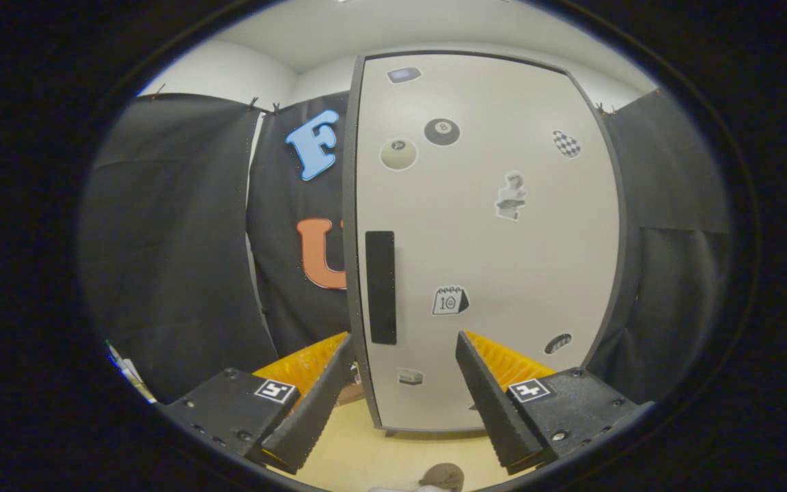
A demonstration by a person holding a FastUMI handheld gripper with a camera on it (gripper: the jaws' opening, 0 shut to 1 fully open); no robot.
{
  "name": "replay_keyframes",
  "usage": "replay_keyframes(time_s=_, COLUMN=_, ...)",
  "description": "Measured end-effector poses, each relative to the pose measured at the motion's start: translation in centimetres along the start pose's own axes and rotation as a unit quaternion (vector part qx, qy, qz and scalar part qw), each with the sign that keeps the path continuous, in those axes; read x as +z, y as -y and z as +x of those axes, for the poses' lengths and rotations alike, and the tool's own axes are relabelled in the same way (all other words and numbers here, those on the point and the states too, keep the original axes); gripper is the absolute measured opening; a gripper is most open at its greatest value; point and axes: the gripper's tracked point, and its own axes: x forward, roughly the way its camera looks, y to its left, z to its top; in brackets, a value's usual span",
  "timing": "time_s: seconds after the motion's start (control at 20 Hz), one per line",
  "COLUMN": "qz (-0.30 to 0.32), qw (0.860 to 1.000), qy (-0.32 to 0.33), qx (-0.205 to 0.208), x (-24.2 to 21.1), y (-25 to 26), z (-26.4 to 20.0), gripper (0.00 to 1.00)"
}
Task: Open the shoe cabinet door, grab the shoes and put them into the shoe cabinet, then close the shoe cabinet door.
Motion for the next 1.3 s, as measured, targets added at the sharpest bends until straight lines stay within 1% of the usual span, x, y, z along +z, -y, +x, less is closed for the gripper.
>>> replay_keyframes(time_s=0.25, qz=0.012, qw=1.0, qy=0.003, qx=-0.001, x=1.4, y=-1.0, z=5.6, gripper=0.98)
replay_keyframes(time_s=0.45, qz=0.027, qw=1.0, qy=-0.006, qx=-0.002, x=1.7, y=-1.4, z=8.2, gripper=0.93)
replay_keyframes(time_s=0.5, qz=0.029, qw=1.0, qy=-0.007, qx=-0.002, x=1.8, y=-1.5, z=8.4, gripper=0.85)
replay_keyframes(time_s=0.55, qz=0.029, qw=1.0, qy=-0.007, qx=-0.004, x=1.8, y=-1.5, z=8.7, gripper=0.79)
replay_keyframes(time_s=0.6, qz=0.029, qw=1.0, qy=-0.007, qx=-0.005, x=1.9, y=-1.5, z=8.9, gripper=0.68)
replay_keyframes(time_s=0.65, qz=0.029, qw=1.0, qy=-0.007, qx=-0.006, x=1.9, y=-1.7, z=9.0, gripper=0.64)
replay_keyframes(time_s=0.7, qz=0.027, qw=1.0, qy=-0.007, qx=0.003, x=1.9, y=-2.3, z=8.9, gripper=0.59)
replay_keyframes(time_s=0.75, qz=0.023, qw=1.0, qy=-0.008, qx=-0.006, x=1.7, y=-2.2, z=9.0, gripper=0.54)
replay_keyframes(time_s=0.85, qz=0.011, qw=1.0, qy=-0.007, qx=-0.021, x=1.7, y=-2.0, z=9.1, gripper=0.41)
replay_keyframes(time_s=0.9, qz=0.005, qw=0.999, qy=-0.008, qx=-0.032, x=1.6, y=-1.9, z=9.1, gripper=0.4)
replay_keyframes(time_s=0.95, qz=0.003, qw=0.999, qy=-0.006, qx=-0.033, x=1.7, y=-1.9, z=9.1, gripper=0.38)
replay_keyframes(time_s=1.15, qz=0.014, qw=1.0, qy=-0.015, qx=-0.003, x=1.4, y=-2.0, z=8.2, gripper=0.34)
replay_keyframes(time_s=1.25, qz=0.013, qw=1.0, qy=-0.015, qx=0.006, x=1.0, y=-2.0, z=7.0, gripper=0.33)
replay_keyframes(time_s=1.3, qz=0.009, qw=1.0, qy=-0.015, qx=0.01, x=1.1, y=-1.9, z=5.6, gripper=0.32)
